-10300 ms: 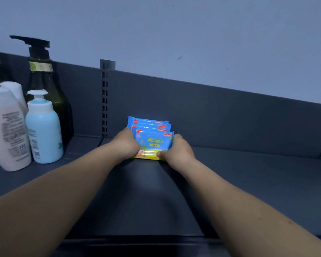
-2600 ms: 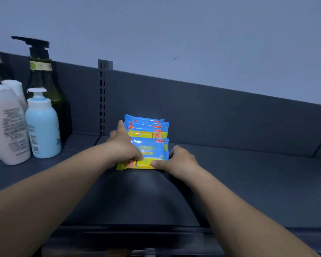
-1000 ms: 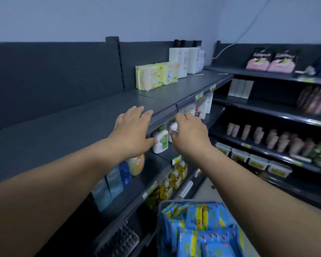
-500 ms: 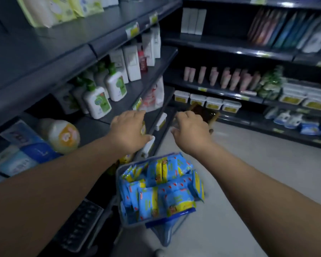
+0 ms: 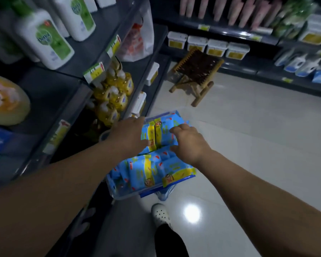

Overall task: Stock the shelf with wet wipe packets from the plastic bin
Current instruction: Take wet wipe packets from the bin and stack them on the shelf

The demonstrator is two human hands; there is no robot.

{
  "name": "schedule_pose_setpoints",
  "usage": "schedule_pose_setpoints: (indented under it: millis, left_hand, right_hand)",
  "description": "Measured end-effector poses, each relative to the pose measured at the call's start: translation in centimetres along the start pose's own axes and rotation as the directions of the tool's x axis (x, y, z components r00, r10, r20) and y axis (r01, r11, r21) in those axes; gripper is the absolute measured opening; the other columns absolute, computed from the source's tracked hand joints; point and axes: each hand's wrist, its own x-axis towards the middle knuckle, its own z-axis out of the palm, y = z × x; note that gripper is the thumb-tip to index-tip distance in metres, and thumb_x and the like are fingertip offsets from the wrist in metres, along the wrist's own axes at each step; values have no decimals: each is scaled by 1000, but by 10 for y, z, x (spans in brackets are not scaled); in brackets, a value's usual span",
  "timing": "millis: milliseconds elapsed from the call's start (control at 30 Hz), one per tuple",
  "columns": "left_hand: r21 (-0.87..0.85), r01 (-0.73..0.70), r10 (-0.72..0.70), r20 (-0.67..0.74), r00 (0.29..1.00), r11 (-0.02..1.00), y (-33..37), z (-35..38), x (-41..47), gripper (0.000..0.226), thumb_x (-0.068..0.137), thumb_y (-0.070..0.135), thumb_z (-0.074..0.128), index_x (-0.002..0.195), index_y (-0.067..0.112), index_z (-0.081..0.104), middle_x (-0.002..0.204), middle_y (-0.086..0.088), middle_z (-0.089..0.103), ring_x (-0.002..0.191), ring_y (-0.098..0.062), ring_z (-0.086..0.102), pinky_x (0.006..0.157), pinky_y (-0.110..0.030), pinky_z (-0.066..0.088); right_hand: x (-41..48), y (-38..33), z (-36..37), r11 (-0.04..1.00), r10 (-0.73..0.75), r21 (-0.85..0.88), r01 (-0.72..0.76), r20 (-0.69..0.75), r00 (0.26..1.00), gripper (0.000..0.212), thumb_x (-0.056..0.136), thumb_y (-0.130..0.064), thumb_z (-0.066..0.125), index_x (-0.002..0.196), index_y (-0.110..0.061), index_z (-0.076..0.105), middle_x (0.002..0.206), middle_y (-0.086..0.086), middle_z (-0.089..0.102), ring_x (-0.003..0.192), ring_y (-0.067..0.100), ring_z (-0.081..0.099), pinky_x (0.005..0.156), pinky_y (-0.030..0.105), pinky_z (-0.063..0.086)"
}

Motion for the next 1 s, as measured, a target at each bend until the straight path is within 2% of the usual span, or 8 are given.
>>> schedule_pose_setpoints:
  millis: [133, 200, 467, 633, 733, 800, 933, 1000]
  left_hand:
    - [16, -14, 12, 99, 995, 1000, -15, 47, 6, 76, 84, 54, 62, 143, 17, 32, 142, -7, 45, 126, -28, 46, 98, -43, 43]
    - [28, -7, 2, 166, 986, 1000, -19, 70, 9, 80, 85, 54, 60, 148, 18, 25, 145, -6, 41, 128, -28, 45, 100, -43, 43]
    - [145, -20, -21, 276, 961, 989, -31, 135, 16, 82, 88, 54, 55, 151, 18, 17, 153, -7, 31, 137, -28, 35, 109, -41, 33]
    - [204, 1, -50, 235, 971, 979, -35, 156, 12, 58, 88, 36, 61, 137, 17, 36, 136, -9, 43, 125, -30, 44, 99, -42, 38]
    - [132, 53, -81, 212, 974, 990, -40, 158, 13, 35, 89, 20, 60, 121, 14, 47, 129, -11, 43, 117, -30, 47, 90, -39, 43]
    - [50, 63, -74, 260, 963, 997, -43, 157, 14, 40, 93, 20, 56, 131, 12, 47, 139, -13, 36, 121, -31, 45, 92, -38, 42]
    - [-160, 137, -92, 262, 961, 977, -43, 139, 11, 44, 96, 22, 55, 136, 11, 43, 142, -11, 41, 123, -31, 46, 92, -37, 40]
    - [-250, 178, -121, 225, 967, 952, -44, 120, 10, 34, 94, 24, 58, 126, 14, 50, 133, -10, 51, 116, -30, 51, 87, -37, 41]
  right_hand:
    - [4, 6, 46, 999, 9, -36, -5, 109, 994, 64, 87, -25, 63, 144, -21, 36, 143, 7, 40, 129, 34, 38, 103, 43, 40]
    - [7, 11, 66, 996, 12, -86, 1, 148, 989, 65, 86, -19, 60, 146, -21, 34, 145, 7, 39, 130, 34, 37, 104, 44, 40]
    - [20, 23, 116, 977, 44, -215, 9, 239, 970, 70, 90, -20, 53, 152, -27, 20, 157, 0, 21, 145, 28, 14, 112, 50, 23]
    - [27, 28, 132, 965, 42, -262, 4, 171, 984, 68, 88, -25, 56, 149, -25, 26, 149, 7, 29, 137, 31, 25, 114, 52, 20]
    - [31, 29, 132, 945, 77, -327, -25, 147, 986, 60, 85, -33, 60, 141, -23, 39, 140, 11, 33, 131, 33, 30, 111, 52, 24]
    - [31, 30, 130, 948, 86, -317, -38, 136, 987, 55, 86, -35, 61, 137, -24, 44, 136, 11, 36, 128, 33, 32, 108, 50, 28]
    - [30, 24, 115, 986, 74, -154, -60, 91, 993, 50, 87, -35, 62, 133, -23, 46, 128, 8, 51, 122, 33, 44, 101, 48, 36]
    - [30, 18, 102, 996, 81, 27, -82, 46, 996, 40, 87, -35, 64, 121, -18, 49, 115, 9, 60, 110, 34, 56, 89, 43, 45]
